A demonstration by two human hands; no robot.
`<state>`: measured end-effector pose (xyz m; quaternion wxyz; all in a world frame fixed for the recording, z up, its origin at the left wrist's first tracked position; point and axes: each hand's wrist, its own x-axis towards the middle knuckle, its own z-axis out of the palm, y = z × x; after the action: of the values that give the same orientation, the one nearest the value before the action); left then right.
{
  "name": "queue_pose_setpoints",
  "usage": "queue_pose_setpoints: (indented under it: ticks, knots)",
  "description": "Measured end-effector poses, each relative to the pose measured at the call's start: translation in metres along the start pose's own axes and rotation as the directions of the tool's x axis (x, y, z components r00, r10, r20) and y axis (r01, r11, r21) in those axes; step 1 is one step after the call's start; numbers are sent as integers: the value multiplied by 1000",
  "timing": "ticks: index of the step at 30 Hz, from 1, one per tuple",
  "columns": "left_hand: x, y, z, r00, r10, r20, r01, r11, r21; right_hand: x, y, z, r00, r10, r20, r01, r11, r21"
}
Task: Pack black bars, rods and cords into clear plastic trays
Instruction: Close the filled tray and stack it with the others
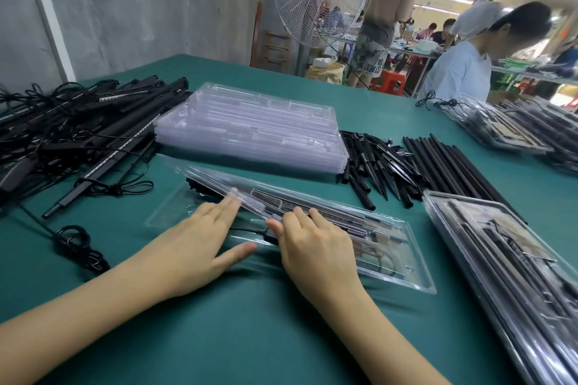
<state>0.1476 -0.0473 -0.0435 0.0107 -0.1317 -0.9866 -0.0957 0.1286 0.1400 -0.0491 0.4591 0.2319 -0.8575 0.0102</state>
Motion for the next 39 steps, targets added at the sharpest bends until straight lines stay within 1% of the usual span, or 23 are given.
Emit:
queue_pose_setpoints:
  ticks: [5, 10, 12, 15, 20, 25, 27, 30, 35, 39]
  knots:
    - [3, -1, -5, 998, -21, 54, 20, 999, 28, 0, 0, 0, 1000, -24, 10, 24, 1000, -12]
    - [15, -10, -11, 993, -22, 116, 5, 990, 141, -1, 0, 0, 999, -44, 5, 44, 999, -32]
    - [21, -14, -13, 992, 1, 126, -19, 989, 146, -1, 0, 0, 999, -50, 2, 50, 998, -34]
    - [21, -14, -14, 987, 11, 161, -28, 994, 106, 0, 0, 0, 998, -62, 11, 62, 997, -38]
    - [23, -7, -15, 993, -41, 112, 19, 982, 187, 0, 1, 0, 996, -80, 41, 82, 996, -47]
    - [27, -9, -18, 992, -41, 123, 10, 970, 244, -1, 1, 0, 995, -90, 48, 92, 995, -44]
    - [29, -13, -18, 987, -11, 160, -24, 977, 212, -2, 1, 0, 994, -93, 50, 96, 994, -43]
    - [32, -23, -17, 976, 86, 200, -103, 992, 78, -2, 1, 0, 993, -100, 62, 103, 994, -47]
    - [34, -35, -13, 972, 145, 186, -139, 989, -43, -1, 0, 0, 994, -91, 56, 93, 995, -38]
    - [32, -41, -9, 982, 156, 105, -147, 985, -93, -3, -1, -1, 993, -91, 78, 95, 995, -44]
